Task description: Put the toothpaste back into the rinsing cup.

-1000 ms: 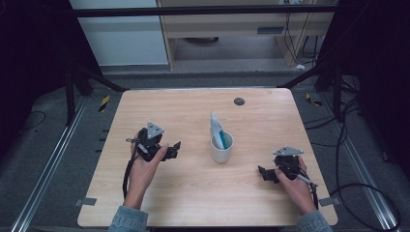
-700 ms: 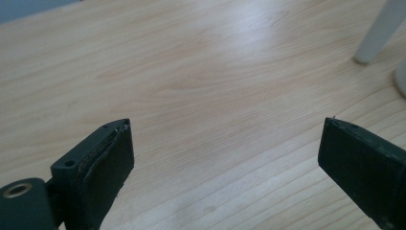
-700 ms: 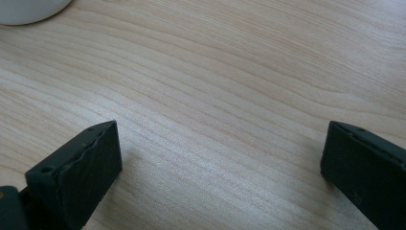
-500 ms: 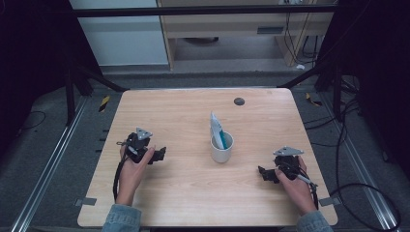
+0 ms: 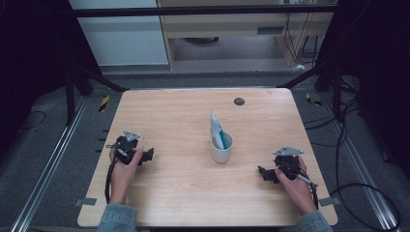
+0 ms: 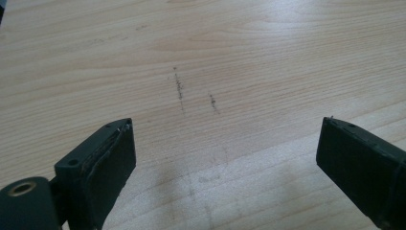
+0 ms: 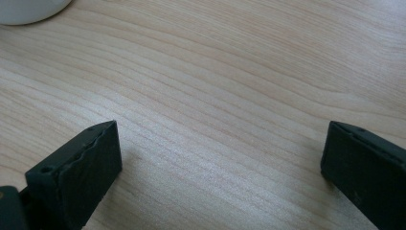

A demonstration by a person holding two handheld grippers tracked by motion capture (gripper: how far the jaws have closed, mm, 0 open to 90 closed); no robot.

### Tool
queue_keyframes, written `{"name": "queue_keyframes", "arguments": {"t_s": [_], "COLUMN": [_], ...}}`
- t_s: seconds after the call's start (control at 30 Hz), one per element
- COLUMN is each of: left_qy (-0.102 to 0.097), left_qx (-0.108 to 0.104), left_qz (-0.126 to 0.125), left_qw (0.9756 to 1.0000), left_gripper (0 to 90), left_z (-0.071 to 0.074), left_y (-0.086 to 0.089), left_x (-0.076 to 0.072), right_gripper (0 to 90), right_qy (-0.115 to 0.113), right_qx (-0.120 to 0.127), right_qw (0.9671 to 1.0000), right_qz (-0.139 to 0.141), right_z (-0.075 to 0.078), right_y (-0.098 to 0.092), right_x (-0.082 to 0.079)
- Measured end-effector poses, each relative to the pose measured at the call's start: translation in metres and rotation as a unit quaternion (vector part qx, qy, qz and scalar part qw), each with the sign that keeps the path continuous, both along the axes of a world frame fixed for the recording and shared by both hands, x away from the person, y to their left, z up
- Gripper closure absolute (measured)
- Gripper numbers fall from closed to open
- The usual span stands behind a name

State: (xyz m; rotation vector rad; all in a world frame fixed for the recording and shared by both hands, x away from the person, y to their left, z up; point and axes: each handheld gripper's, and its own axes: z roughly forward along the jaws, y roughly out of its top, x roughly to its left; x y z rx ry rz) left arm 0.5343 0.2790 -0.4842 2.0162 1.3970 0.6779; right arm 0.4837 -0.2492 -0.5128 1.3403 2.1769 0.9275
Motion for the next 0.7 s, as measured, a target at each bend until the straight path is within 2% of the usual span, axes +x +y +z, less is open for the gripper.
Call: {"name": "queue_keyframes", "arguments": {"t_s": [0.17, 0.3, 0.33, 0.37, 0.4, 0.7], "left_qy": [0.009, 0.020, 0.022, 0.019, 0.009, 0.011], "left_qx": [-0.002, 0.007, -0.012, -0.024, -0.026, -0.026], "left_qz": [0.001, -0.001, -0.007, -0.010, -0.013, -0.009], "left_qw": [1.0000, 0.9998, 0.9997, 0.9995, 0.9995, 0.9996], "left_gripper": [6.0, 5.5, 4.5, 4.0, 1.7, 0.0], "left_z": [-0.008, -0.015, -0.018, -0.021, -0.023, -0.023], "left_y": [0.004, 0.005, 0.005, 0.006, 0.006, 0.007], "left_x": [0.003, 0.006, 0.008, 0.008, 0.007, 0.008], "right_gripper": [0.5, 0.5, 0.5, 0.5, 0.5, 0.5], "right_qy": [0.000, 0.000, 0.000, 0.000, 0.000, 0.000], "right_qx": [0.000, 0.000, 0.000, 0.000, 0.000, 0.000], "right_qw": [1.0000, 1.0000, 1.0000, 1.0000, 1.0000, 1.0000], "right_qz": [0.000, 0.000, 0.000, 0.000, 0.000, 0.000], "right_z": [0.000, 0.000, 0.000, 0.000, 0.000, 0.000], "right_y": [0.000, 0.000, 0.000, 0.000, 0.000, 0.000], "right_x": [0.000, 0.000, 0.000, 0.000, 0.000, 0.000]}}
